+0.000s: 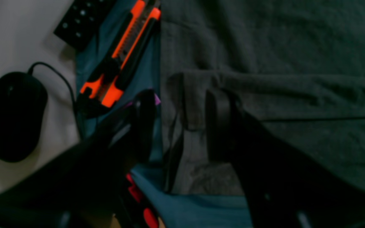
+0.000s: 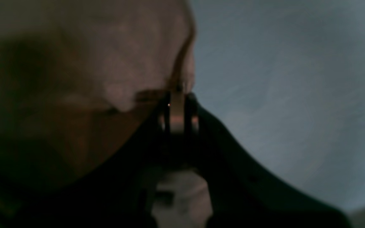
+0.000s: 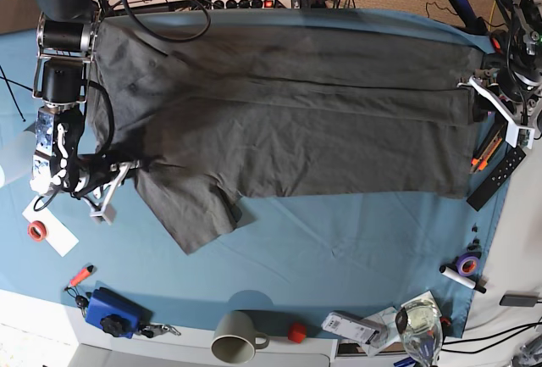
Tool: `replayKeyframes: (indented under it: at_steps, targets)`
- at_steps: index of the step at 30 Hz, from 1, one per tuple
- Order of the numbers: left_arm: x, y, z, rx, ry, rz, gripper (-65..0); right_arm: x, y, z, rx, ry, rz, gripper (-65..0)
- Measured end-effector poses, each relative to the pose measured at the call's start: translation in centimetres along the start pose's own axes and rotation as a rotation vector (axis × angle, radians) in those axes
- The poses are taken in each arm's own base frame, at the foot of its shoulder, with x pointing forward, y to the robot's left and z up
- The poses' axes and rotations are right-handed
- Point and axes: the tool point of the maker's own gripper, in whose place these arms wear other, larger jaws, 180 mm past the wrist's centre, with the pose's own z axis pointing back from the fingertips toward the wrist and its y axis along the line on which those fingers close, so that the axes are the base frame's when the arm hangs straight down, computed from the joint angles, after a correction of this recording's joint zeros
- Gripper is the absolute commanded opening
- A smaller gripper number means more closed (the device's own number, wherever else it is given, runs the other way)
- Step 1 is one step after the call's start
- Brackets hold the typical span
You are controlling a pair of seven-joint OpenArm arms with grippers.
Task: Fold the T-shirt properly
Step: 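Pull the sleeve end of the shirt inward with the right gripper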
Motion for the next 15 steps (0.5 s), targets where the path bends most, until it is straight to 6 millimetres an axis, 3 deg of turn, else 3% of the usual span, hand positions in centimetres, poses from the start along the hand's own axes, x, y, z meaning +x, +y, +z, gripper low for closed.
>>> replayKeyframes:
  at_steps: [3,7,15]
  targets:
    - [0.0,0.0,0.0,0.000,0.001,0.001,-38.3,0.2,2.1,0.7,0.059,0.000,0.036,-65.0]
    - [0.0,0.0,0.0,-0.001,0.000,0.000,-38.3,1.6,3.2,2.3,0.012,-0.071,0.138,-65.0]
    - [0.0,0.0,0.0,-0.001,0.000,0.000,-38.3,-3.9,5.7,1.0,0.030,-0.007,0.199,-65.0]
